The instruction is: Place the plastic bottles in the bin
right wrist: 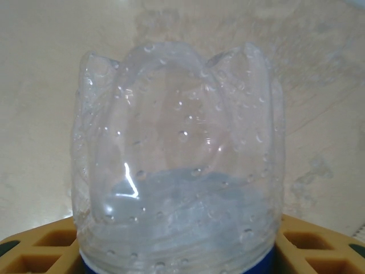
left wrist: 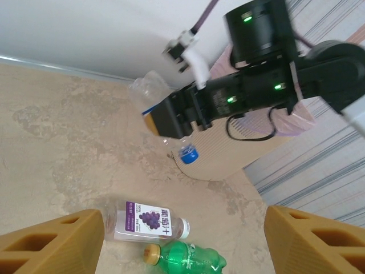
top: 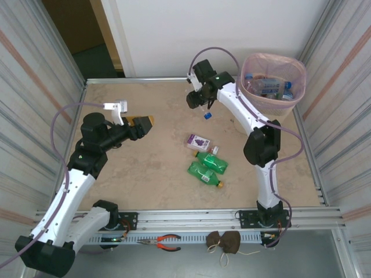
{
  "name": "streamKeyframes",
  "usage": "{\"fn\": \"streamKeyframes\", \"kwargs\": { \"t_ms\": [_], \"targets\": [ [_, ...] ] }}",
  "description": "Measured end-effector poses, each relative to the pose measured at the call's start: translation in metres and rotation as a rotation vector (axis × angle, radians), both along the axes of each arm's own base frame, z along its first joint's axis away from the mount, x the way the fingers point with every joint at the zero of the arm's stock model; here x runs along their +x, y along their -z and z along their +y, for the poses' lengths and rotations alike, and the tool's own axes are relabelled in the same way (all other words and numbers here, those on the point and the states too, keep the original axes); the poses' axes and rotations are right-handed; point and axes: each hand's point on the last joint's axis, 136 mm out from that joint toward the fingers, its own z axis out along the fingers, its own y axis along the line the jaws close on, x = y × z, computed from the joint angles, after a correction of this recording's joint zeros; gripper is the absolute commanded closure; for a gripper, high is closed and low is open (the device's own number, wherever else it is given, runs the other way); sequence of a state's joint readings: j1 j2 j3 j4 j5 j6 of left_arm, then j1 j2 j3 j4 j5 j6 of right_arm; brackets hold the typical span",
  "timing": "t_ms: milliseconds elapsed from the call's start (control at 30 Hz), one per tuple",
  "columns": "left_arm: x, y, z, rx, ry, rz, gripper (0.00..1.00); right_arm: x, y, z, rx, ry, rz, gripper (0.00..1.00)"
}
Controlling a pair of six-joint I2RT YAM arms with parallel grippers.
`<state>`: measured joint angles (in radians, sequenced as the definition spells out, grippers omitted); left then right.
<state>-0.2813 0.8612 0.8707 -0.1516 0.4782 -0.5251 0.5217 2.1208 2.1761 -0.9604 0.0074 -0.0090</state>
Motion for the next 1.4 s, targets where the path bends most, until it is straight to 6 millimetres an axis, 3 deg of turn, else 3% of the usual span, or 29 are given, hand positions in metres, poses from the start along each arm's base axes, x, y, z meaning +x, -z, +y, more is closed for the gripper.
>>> {"fn": "streamKeyframes", "kwargs": {
  "t_ms": [133, 333, 500, 767, 1100, 1200, 1400],
  "targets": [
    [0.002, -0.001, 0.000, -0.004, -0.001, -0.002, 0.26, -0.007, -0.043, -0.007, 0.037, 0.004, -0.066, 0.43],
    [0.004, -0.002, -0.002, -0.008, 0.002, -0.011, 0.26, -0.014, -0.102, -0.036, 0.095, 0.044, -0.167, 0.43],
    [0.006, 0.000, -0.003, -0.009, 0.007, -0.002, 0.26, -0.019, -0.148, -0.071, 0.154, 0.095, -0.248, 0.43],
    [0.009, 0.002, -0.006, -0.023, 0.019, 0.011, 0.27, -0.021, -0.204, -0.149, 0.257, 0.244, -0.355, 0.43],
    [0.011, 0.003, -0.008, -0.026, 0.024, 0.016, 0.27, -0.007, -0.212, -0.244, 0.321, 0.466, -0.378, 0.44],
    [0.012, 0.001, -0.008, -0.031, 0.024, 0.010, 0.27, -0.003, -0.200, -0.270, 0.329, 0.527, -0.360, 0.44],
    [0.012, 0.000, -0.008, -0.032, 0.024, 0.007, 0.27, 0.001, -0.158, -0.310, 0.322, 0.645, -0.283, 0.44]
  ]
}}
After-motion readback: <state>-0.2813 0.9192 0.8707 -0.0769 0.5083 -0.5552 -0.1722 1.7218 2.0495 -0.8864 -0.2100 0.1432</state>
